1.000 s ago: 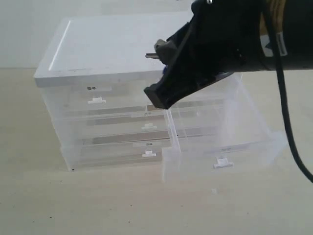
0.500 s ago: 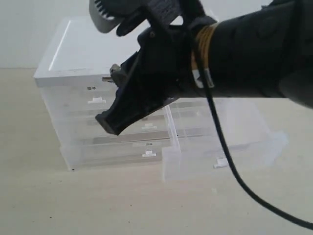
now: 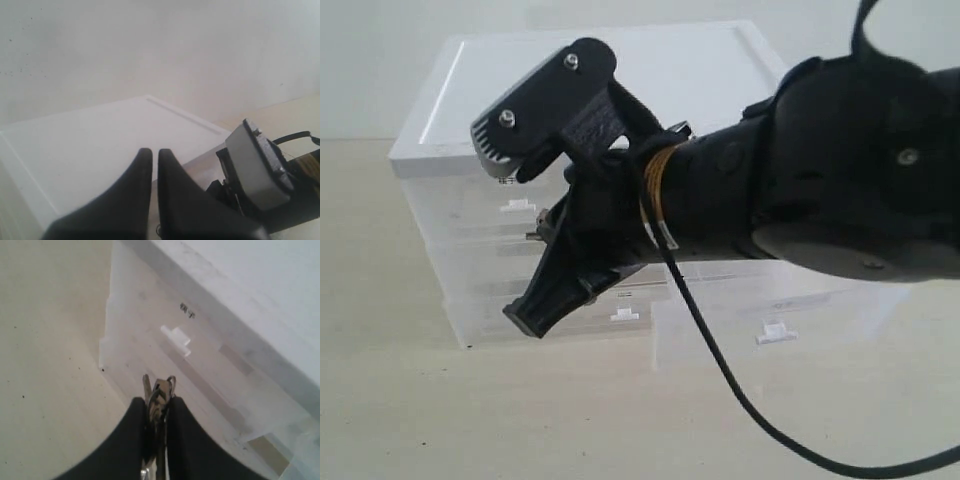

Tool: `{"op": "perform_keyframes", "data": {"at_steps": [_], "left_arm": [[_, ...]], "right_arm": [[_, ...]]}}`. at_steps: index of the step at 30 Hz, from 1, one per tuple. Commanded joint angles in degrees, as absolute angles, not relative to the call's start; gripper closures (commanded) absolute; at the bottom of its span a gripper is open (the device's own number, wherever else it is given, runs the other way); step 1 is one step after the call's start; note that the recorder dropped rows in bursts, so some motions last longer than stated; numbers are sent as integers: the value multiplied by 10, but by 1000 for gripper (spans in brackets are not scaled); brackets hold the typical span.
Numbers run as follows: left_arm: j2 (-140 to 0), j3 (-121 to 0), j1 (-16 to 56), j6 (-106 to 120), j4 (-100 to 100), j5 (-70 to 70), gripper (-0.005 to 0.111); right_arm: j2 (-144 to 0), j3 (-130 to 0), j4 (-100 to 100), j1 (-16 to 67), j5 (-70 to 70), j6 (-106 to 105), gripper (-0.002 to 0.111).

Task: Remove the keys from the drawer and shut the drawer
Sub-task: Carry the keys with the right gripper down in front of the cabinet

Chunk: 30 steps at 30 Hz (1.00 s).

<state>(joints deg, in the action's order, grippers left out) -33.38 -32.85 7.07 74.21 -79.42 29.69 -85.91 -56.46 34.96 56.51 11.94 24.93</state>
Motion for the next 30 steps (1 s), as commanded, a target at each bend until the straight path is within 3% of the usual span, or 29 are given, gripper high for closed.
{"op": "perform_keyframes", "data": {"at_steps": [1, 17, 30], "left_arm": [[-331, -326, 74, 737, -803, 305, 102], [-331, -326, 74, 737, -803, 317, 102], [-331, -326, 74, 737, -803, 317, 102]], "right_arm": [[-876, -567, 350, 565, 121, 253, 108], [-887, -567, 358, 565, 177, 250, 108], [-933, -567, 379, 565, 135, 255, 108]]}}
